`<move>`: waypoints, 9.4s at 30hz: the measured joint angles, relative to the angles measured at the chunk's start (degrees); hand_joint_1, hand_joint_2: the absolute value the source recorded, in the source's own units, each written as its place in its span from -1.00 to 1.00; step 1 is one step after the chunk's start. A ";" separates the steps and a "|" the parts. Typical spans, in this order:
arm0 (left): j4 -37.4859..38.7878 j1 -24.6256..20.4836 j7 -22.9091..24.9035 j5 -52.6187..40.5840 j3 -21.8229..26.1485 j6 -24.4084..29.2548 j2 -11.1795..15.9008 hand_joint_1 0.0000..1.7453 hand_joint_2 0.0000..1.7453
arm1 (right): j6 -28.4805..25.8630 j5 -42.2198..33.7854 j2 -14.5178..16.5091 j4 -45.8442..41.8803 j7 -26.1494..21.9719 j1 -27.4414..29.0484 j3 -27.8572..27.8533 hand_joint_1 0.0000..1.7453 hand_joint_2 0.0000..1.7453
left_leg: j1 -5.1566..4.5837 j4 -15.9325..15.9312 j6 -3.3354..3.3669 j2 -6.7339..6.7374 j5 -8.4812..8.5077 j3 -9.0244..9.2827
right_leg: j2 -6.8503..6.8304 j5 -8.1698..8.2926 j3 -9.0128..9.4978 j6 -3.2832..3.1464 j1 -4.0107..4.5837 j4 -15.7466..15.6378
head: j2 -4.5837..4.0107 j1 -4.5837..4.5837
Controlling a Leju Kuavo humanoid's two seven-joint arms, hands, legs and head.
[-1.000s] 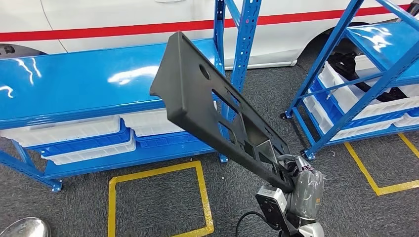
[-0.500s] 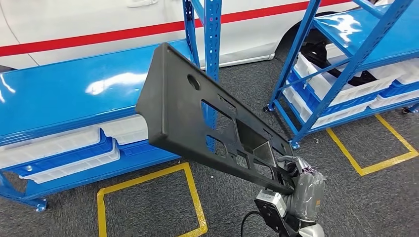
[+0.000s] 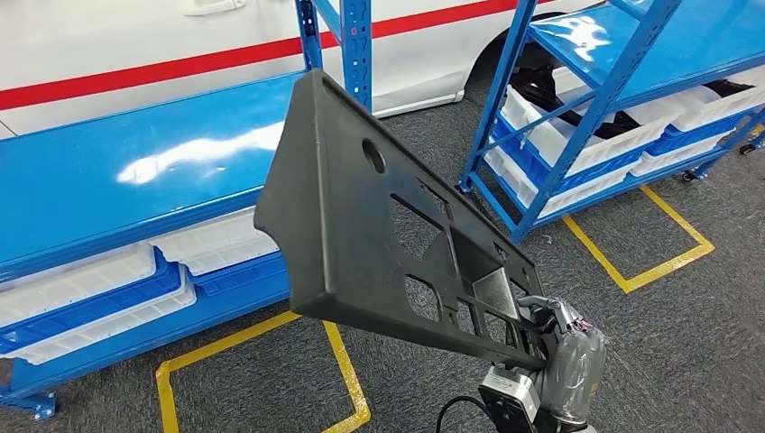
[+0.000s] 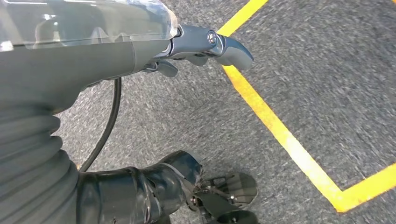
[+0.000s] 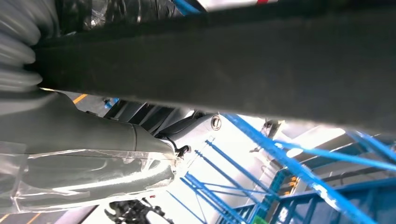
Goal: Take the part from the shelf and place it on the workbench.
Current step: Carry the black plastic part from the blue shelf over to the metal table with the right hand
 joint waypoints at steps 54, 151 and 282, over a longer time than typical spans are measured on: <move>-0.01 0.02 -0.24 -0.50 0.09 0.19 -0.21 -1.00 1.00 | -0.32 -1.98 1.56 -1.62 -1.62 2.49 -0.52 0.96 1.00 | 0.04 -1.00 0.69 -3.87 0.22 0.45 | 3.49 -3.97 -5.26 0.16 0.06 7.91 | 0.00 0.02; -0.02 0.10 -0.24 -0.65 0.15 -0.94 -0.54 -1.00 1.00 | -0.34 -0.93 1.95 0.60 0.69 1.40 -0.15 0.96 1.00 | -0.17 -0.13 0.59 0.57 -1.06 0.55 | 1.05 -1.87 -4.07 -0.18 0.13 6.40 | 0.00 0.19; -0.02 -0.13 -5.18 -1.66 -0.33 -6.97 0.46 -1.00 1.00 | -0.34 2.33 -2.27 4.28 6.07 -2.51 7.33 0.96 1.00 | 0.39 3.87 -2.11 -2.86 -3.28 -1.82 | 2.09 -0.06 1.21 -1.33 -0.86 -2.99 | 0.01 0.84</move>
